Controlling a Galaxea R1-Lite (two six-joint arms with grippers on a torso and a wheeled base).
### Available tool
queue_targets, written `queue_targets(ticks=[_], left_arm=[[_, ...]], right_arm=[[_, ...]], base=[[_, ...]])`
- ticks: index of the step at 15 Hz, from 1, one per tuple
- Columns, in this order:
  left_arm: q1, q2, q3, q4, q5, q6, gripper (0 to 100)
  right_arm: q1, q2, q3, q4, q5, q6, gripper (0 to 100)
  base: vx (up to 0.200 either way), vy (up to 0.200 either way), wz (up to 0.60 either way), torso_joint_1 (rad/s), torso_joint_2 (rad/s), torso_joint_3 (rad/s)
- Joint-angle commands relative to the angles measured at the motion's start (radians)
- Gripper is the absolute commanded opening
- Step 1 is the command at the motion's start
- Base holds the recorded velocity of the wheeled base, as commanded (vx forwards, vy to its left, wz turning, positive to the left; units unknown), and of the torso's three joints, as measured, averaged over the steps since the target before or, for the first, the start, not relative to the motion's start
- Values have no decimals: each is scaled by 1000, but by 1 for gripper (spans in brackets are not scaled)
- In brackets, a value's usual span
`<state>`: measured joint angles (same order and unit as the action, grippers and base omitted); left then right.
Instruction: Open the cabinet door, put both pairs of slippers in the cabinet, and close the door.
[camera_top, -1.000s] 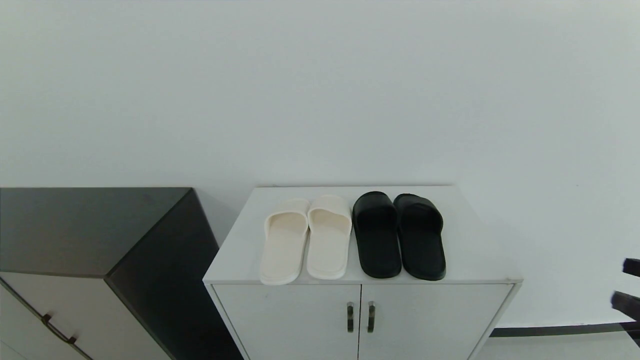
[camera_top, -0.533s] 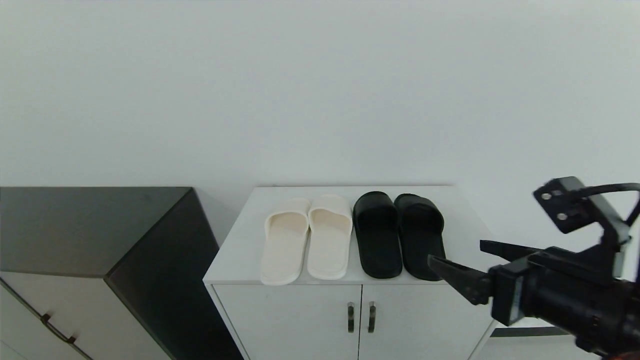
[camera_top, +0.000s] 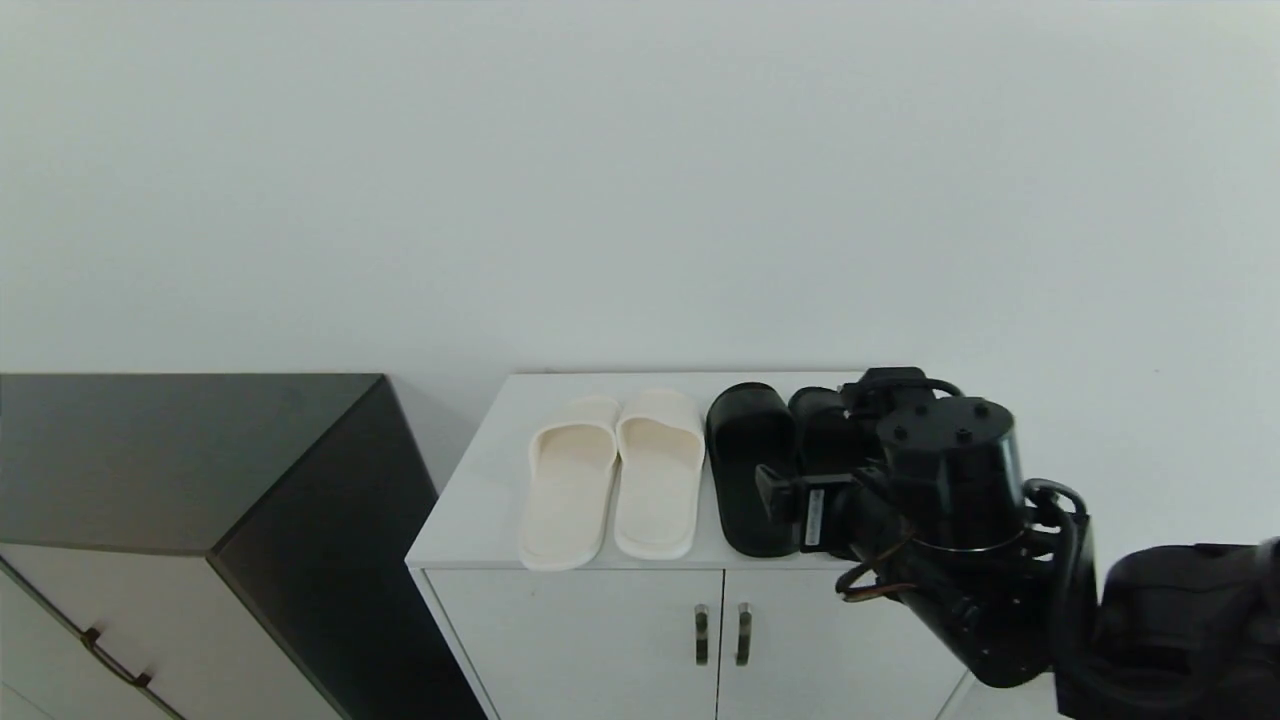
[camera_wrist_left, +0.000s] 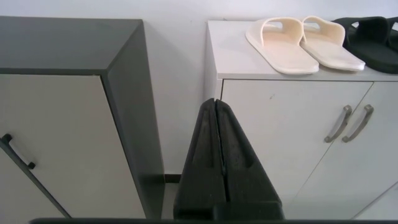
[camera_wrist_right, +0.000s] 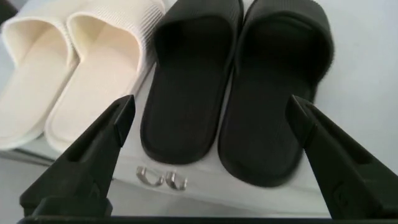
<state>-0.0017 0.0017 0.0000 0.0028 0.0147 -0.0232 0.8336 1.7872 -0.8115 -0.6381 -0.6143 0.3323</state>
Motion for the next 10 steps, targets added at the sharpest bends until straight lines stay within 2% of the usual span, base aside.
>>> queue_targets(ticks=[1,5,10], left_arm=[[0,0,0,0,1,-1,0],[0,0,0,0,1,-1,0],[0,0,0,0,1,-1,0]], right_arm=[[-34,124,-67,-11,-18,2,100],[-105,215,-172,-11,-12,-3,100],[-151,308,-281,-11,11,-18,100]], base=[[0,0,0,0,0,0],[0,0,0,0,0,0],[0,0,0,0,0,0]])
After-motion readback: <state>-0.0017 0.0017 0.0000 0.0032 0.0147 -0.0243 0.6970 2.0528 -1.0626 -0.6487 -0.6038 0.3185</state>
